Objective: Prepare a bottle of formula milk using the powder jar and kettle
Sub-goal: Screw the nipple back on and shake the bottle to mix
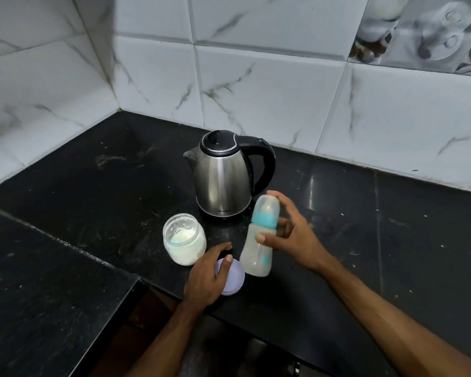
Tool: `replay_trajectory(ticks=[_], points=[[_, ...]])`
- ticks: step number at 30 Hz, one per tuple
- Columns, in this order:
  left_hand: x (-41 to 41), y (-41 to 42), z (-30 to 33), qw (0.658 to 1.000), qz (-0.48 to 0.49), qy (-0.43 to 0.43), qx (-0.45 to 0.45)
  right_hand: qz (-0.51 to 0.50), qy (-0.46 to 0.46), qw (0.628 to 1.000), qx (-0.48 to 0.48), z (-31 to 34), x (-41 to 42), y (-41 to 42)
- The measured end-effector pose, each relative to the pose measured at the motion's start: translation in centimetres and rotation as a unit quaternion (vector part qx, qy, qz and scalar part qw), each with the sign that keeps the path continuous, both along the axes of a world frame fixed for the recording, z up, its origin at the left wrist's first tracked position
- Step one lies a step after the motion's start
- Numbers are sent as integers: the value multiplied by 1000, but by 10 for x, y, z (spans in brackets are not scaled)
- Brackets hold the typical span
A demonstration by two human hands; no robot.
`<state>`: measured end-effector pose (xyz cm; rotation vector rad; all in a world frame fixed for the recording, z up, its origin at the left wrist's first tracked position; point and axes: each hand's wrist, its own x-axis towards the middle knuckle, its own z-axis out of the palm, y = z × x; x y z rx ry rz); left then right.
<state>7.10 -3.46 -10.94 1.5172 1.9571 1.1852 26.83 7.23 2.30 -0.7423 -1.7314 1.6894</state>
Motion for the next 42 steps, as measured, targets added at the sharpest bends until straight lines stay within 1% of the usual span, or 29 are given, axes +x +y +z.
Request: replay_trajectory(ticks=[1, 4, 5, 6, 8, 9, 10, 11, 13, 14, 15, 16, 18, 19, 20, 21, 22, 24, 25, 26, 29, 30, 32, 34, 35, 36, 39, 40, 42], points=[[0, 0, 0, 1000, 1, -1, 1, -23, 18, 1000, -7, 1, -1, 2], [2, 0, 1, 1000, 0, -6, 4, -183, 115, 974, -70, 6, 0, 16], [2, 0, 1, 1000, 1, -6, 3, -197, 124, 970, -73, 4, 1, 17], [2, 0, 1, 1000, 1, -5, 2, -177, 108, 976, -64, 1, 1, 13], [1, 0, 1, 1000, 0, 0, 0, -59, 38, 997, -33, -7, 1, 0], [0, 0, 0, 1000, -1, 1, -1, -12, 12, 1000, -20, -9, 2, -5], [0, 0, 0, 1000, -1, 0, -2, -5, 10, 1000, -13, -7, 2, -5], [1, 0, 1, 1000, -1, -2, -2, -37, 29, 999, -19, -4, 1, -1], [2, 0, 1, 1000, -1, -7, 1, -160, 97, 980, -63, 6, 2, 9], [2, -1, 2, 1000, 0, -9, 3, -201, 124, 969, -78, 8, 3, 13], [2, -1, 2, 1000, 0, -10, 3, -208, 128, 967, -77, 8, 3, 14], [2, -1, 3, 1000, 0, -9, 3, -181, 108, 975, -66, 7, 4, 11], [2, 0, 2, 1000, 0, -5, 3, -61, 28, 997, -35, 2, 4, 1], [2, 0, 2, 1000, 0, -2, 2, -14, 2, 1000, -21, 0, 5, -3], [2, 0, 2, 1000, 0, -2, 1, -7, 2, 1000, -12, 0, 5, -2], [2, 0, 2, 1000, 0, -3, 0, -38, 21, 999, -15, 2, 5, 1], [2, 0, 2, 1000, 0, -6, 0, -97, 52, 993, -33, 5, 4, 6], [2, 0, 1, 1000, 1, -9, 2, -189, 107, 973, -73, 7, 5, 14], [2, 0, 1, 1000, 0, -8, 1, -191, 111, 972, -75, 6, 4, 14], [2, 0, 1, 1000, 0, -6, 2, -160, 95, 980, -64, 4, 3, 11], [1, 0, 0, 1000, -2, -1, 4, -13, 11, 1000, -13, -4, 1, -4], [1, 0, 0, 1000, -2, 0, 3, -14, 10, 1000, -7, -3, 0, -3], [1, 0, 0, 1000, -1, -4, 2, -108, 57, 992, -40, 4, -2, 6], [1, 0, 0, 1000, 2, -7, 1, -194, 114, 971, -77, 7, -2, 15], [1, 0, 0, 1000, 2, -7, 1, -198, 120, 970, -77, 6, -2, 15], [1, 1, 0, 1000, 2, -6, 1, -172, 102, 978, -66, 3, -2, 12], [0, 1, -1, 1000, 0, -1, 3, -24, 10, 999, -19, -4, -2, -3], [0, 0, -1, 1000, 0, -2, 2, -18, 10, 1000, -14, -4, -1, -2], [0, 1, -2, 1000, 1, -4, 2, -101, 66, 992, -44, 4, -1, 6]])
